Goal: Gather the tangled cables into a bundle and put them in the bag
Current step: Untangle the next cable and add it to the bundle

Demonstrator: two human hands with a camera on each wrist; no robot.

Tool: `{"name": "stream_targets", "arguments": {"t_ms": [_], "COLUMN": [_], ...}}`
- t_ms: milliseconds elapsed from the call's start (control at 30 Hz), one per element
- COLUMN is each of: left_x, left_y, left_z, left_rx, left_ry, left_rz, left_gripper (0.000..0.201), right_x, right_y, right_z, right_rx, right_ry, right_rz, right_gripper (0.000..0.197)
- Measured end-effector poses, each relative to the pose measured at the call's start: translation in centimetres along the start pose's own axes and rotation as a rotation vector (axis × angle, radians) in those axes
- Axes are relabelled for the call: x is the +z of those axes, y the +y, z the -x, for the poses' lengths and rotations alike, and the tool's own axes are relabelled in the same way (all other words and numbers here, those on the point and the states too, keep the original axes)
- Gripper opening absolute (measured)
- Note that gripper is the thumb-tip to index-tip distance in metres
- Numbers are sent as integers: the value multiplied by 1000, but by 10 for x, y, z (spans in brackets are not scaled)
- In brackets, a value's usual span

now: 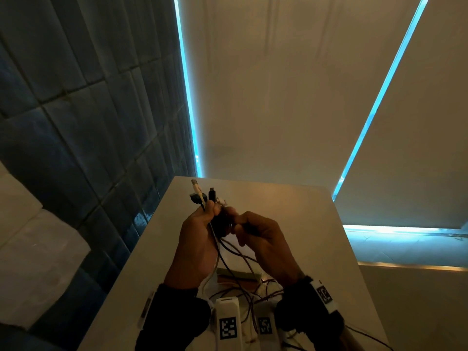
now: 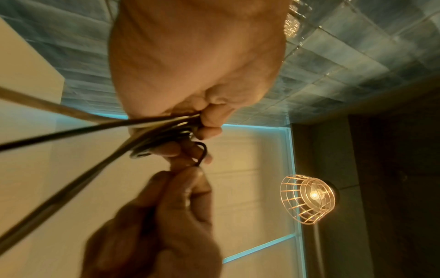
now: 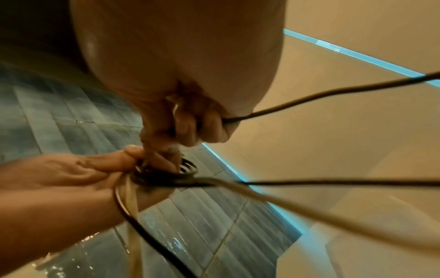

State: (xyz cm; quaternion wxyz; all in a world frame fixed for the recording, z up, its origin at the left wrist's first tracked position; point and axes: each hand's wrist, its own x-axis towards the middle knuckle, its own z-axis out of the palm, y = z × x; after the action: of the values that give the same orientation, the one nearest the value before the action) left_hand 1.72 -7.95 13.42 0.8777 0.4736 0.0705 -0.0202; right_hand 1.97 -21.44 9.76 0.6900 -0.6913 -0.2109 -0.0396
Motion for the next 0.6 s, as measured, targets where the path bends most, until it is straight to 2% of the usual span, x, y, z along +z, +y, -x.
{"name": "stream_targets", "arguments": {"t_ms": [133,600], "left_x": [1,5], "left_y": [1,2], "left_z": [1,6], "left_rx": [38,77], "left_ry": [-50,-171], "left_rz": [67,84], "left_gripper": [34,26], "right_x": [-2,-14], "right_y": [11,52], "right_z": [2,15], "right_rx": [73,245], "right_ry": [-56,-25], "right_rz": [0,75], "right_gripper": [21,26]}}
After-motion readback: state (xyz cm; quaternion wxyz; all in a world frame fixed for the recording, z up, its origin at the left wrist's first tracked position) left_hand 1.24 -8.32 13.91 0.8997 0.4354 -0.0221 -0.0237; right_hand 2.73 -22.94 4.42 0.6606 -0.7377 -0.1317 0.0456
